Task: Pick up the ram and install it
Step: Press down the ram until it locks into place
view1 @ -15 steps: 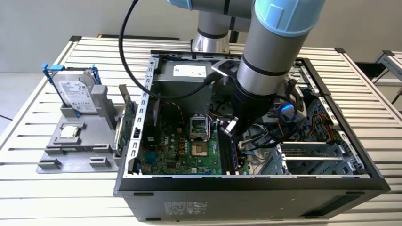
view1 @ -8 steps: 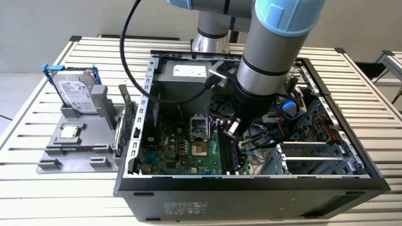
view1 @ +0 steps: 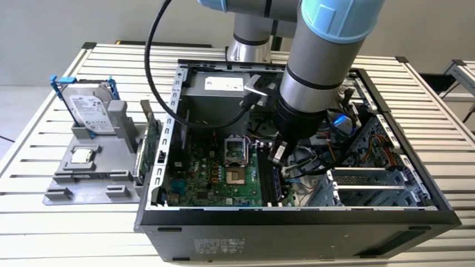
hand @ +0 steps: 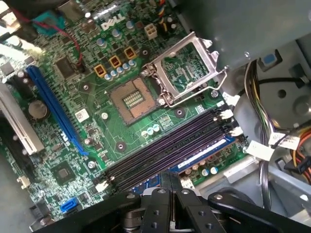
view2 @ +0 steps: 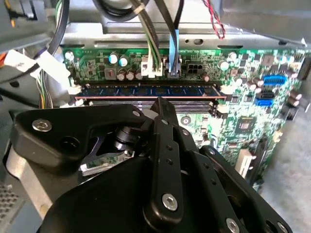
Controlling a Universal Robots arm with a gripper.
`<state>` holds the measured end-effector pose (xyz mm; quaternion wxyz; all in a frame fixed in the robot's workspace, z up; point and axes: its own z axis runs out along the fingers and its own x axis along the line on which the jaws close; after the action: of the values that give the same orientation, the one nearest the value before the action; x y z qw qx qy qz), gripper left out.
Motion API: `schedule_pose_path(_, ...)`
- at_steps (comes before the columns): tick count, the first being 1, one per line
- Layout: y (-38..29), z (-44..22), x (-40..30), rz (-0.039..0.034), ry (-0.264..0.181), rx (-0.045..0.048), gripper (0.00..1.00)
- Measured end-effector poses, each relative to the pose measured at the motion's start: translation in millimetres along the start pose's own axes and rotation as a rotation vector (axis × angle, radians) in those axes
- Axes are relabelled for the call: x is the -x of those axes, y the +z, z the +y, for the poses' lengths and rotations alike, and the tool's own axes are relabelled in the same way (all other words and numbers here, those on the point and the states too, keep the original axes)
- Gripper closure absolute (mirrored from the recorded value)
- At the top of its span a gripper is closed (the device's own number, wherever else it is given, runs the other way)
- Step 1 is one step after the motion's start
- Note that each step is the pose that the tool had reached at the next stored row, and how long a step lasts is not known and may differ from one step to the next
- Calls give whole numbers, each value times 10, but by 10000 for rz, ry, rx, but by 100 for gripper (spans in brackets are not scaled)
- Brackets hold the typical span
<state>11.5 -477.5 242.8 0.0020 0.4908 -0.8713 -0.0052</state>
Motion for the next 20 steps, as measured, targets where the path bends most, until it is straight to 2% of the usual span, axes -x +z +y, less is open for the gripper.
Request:
schedule_pose_path(4,0,1,0,3,-255,0,100)
schedule_pose_path(20,0,0,0,36,-3160,5,100)
